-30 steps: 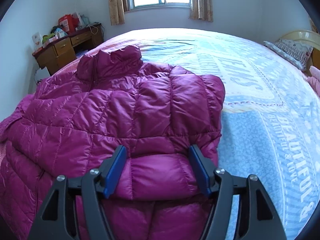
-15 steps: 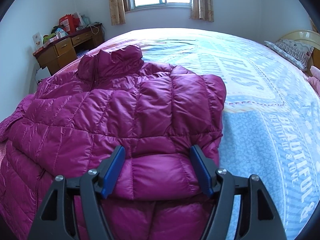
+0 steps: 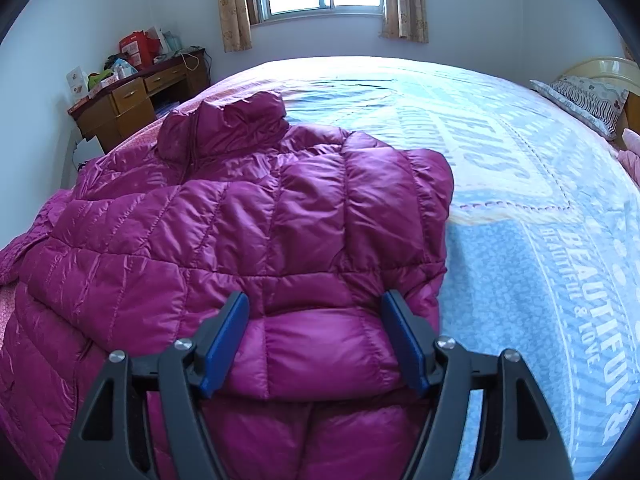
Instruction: Fold large clothes
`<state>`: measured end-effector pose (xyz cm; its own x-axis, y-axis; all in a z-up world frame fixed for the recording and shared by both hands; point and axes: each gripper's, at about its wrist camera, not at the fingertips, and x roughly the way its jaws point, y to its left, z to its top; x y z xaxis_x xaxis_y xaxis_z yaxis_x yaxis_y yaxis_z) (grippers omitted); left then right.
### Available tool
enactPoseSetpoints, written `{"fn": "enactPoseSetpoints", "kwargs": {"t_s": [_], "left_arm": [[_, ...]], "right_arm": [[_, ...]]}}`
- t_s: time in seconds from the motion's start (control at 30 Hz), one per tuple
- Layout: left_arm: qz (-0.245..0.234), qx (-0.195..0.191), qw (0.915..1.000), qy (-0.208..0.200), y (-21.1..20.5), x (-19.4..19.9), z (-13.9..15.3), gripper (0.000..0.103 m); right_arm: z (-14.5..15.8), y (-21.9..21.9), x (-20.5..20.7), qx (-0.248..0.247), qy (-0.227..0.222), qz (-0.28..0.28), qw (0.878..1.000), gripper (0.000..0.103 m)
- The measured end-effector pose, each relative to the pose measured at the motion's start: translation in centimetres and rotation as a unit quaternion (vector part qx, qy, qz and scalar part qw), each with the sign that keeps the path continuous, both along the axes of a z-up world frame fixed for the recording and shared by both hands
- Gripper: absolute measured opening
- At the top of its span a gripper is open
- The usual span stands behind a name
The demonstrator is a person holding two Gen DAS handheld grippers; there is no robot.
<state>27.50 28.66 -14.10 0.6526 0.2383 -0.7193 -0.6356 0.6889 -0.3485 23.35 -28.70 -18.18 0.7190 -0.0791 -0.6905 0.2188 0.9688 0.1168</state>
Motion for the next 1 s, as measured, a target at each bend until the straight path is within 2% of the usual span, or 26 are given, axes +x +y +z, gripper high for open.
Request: {"fn": "enactPoseSetpoints", "kwargs": {"t_s": [0.1,0.17,0.2,0.23,0.27,0.3,0.33,0.4,0.5,0.6,0.83,0.87,0.93,0.97,1.0], "left_arm": [[-0.044,0.067,0.9955,-0.050,-3.8,-0.1,4.2,0.007],[-0.090,0.119,0.9850,-0.087,-7.8,-0.5,7.2,0.007],[-0.121,0.141,0.9768,-0.107,-10.0,-0.8,8.5,0.007],[-0.158,0.168,0.9650,-0.126,-12.9,-1.1,9.8,0.007],[-0.186,0.186,0.9548,-0.138,-15.2,-1.3,10.5,0.007],[-0.226,0.206,0.9399,-0.152,-18.5,-1.9,11.0,0.007],[-0.252,0.215,0.9304,-0.158,-20.5,-2.1,11.1,0.007],[-0.306,0.231,0.9089,-0.164,-24.9,-2.9,10.6,0.007],[-0.383,0.260,0.8739,-0.149,-31.6,-3.7,7.8,0.007],[-0.437,0.262,0.8515,-0.123,-35.8,-4.2,4.8,0.007],[-0.514,0.280,0.8080,-0.067,-41.6,-6.3,-0.4,0.009],[-0.522,0.278,0.8038,-0.060,-41.7,-6.4,-0.7,0.012],[-0.551,0.250,0.7952,-0.041,-41.1,-6.6,-1.3,0.036],[-0.556,0.238,0.7951,-0.040,-41.0,-7.3,-1.4,0.042],[-0.558,0.229,0.7962,-0.046,-40.6,-7.8,-1.4,0.053]], "right_arm": [[0.0,-0.1,0.0,0.004,-0.003,0.000,1.000,0.072],[-0.1,-0.1,0.0,0.007,-0.004,0.000,1.000,0.072],[-0.1,-0.1,0.0,0.008,-0.005,0.000,1.000,0.072],[-0.1,-0.1,0.0,0.010,-0.006,0.000,1.000,0.072],[-0.1,-0.2,0.0,0.011,-0.007,0.000,1.000,0.072],[-0.1,-0.2,0.0,0.013,-0.008,0.000,1.000,0.072],[-0.1,-0.2,0.0,0.014,-0.009,0.000,1.000,0.072],[-0.1,-0.3,0.0,0.017,-0.011,0.000,1.000,0.072],[-0.1,-0.3,0.0,0.019,-0.012,0.000,1.000,0.072],[-0.2,-0.4,0.0,0.021,-0.013,0.001,1.000,0.072],[-0.3,-0.7,0.1,0.031,-0.016,0.002,0.999,0.072],[-0.3,-0.7,0.1,0.033,-0.017,0.002,0.999,0.072],[-0.3,-0.8,0.1,0.035,-0.017,0.002,0.999,0.072],[-0.3,-0.8,0.1,0.036,-0.017,0.002,0.999,0.072],[-0.3,-0.8,0.1,0.036,-0.017,0.003,0.999,0.072]]}}
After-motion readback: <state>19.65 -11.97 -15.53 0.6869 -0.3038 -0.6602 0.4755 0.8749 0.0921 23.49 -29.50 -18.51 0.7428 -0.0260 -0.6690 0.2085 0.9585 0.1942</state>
